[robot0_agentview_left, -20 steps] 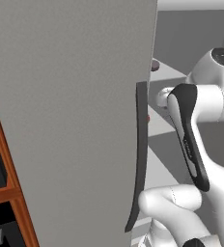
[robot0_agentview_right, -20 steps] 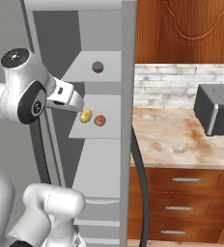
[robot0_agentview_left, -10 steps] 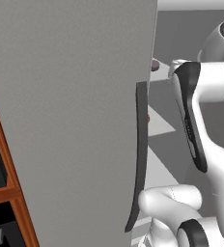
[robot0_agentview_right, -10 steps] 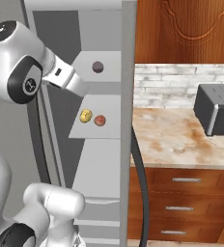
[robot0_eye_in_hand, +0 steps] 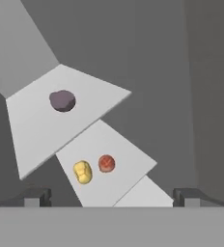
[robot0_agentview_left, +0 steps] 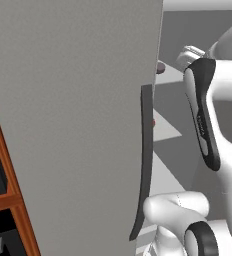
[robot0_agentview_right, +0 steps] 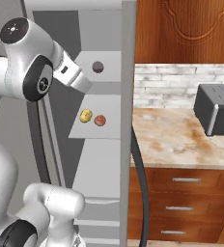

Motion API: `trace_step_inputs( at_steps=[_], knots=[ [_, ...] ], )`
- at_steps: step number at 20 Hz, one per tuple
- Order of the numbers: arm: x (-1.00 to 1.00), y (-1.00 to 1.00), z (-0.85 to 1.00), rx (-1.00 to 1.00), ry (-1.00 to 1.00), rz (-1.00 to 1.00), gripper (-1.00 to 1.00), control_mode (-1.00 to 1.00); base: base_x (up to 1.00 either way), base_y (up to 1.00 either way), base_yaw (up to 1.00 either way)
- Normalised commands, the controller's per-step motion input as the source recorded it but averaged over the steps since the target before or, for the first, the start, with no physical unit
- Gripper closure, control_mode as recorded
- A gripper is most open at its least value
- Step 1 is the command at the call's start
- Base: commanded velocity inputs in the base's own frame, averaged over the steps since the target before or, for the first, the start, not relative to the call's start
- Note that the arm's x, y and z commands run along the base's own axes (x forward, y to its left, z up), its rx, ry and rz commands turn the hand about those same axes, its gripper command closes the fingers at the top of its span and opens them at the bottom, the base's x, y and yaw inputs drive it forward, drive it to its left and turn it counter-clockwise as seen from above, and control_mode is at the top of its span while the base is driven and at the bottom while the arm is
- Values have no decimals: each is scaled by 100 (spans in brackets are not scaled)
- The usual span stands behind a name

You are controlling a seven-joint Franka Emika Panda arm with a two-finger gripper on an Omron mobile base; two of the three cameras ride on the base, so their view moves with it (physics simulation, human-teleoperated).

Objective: Take the peach, potato, and eggplant from the freezer and place them in the bowl on the counter.

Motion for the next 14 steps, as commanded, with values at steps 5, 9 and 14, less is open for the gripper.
trace_step_inputs(
  at_steps=[5, 9, 14],
  knots=[
    [70, 0, 2, 1, 1, 0, -100, -100, 0, 0, 0],
    [63, 0, 0, 0, 0, 1, -100, -100, 0, 0, 0],
    [48, 1, 0, 4, 2, 3, -100, -100, 0, 0, 0]
  ],
)
